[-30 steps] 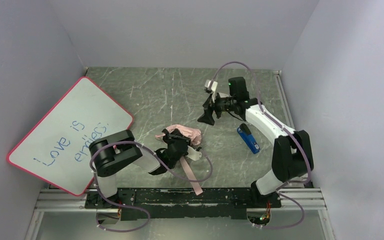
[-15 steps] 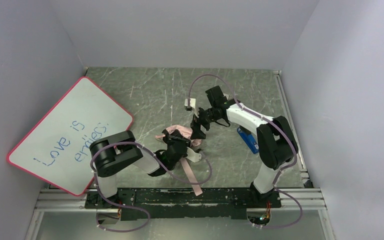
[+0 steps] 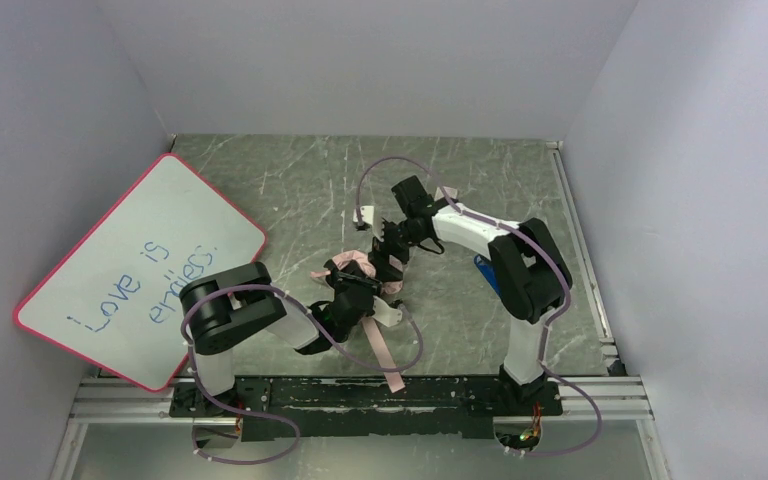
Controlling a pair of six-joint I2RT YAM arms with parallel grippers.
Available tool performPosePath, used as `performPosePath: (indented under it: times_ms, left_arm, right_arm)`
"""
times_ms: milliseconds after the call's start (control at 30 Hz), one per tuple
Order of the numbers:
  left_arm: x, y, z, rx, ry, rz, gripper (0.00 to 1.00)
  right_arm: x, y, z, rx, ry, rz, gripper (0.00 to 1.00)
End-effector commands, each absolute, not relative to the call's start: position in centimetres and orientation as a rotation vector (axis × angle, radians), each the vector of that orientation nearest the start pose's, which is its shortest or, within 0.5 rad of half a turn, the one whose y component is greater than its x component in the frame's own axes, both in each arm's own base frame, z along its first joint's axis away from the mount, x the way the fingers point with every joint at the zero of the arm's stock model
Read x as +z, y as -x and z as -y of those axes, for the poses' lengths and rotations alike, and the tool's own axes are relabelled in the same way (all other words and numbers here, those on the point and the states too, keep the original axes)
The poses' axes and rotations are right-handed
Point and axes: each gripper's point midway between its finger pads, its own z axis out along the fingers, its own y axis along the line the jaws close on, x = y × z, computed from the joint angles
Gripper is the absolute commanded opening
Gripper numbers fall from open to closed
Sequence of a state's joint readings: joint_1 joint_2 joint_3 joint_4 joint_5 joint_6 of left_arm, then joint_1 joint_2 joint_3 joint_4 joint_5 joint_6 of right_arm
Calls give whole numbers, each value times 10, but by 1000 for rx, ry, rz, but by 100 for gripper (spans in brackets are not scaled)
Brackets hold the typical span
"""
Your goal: Put away the umbrella
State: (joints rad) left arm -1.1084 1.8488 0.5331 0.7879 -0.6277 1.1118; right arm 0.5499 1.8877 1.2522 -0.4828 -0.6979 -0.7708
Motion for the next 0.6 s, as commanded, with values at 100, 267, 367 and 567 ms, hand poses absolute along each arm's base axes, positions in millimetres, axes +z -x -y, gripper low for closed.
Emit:
performPosePath:
  times_ms: [100, 267, 367, 567]
  left_arm:
    - [-25, -250, 259, 600, -1942, -1205, 5]
    - [-20, -251, 261, 602, -1919, -1201, 5]
    - [-15, -253, 263, 604, -1889, -1204, 6]
    - [1, -257, 266, 603, -1817, -1210, 24]
  right_arm:
    - [16, -305, -288, 726, 1764, -1915, 90]
    - [-7, -310, -273, 617, 1772, -2010, 73]
    - [-15, -311, -267, 579, 1769, -2052, 52]
    - [-22, -309, -264, 572, 1765, -2071, 26]
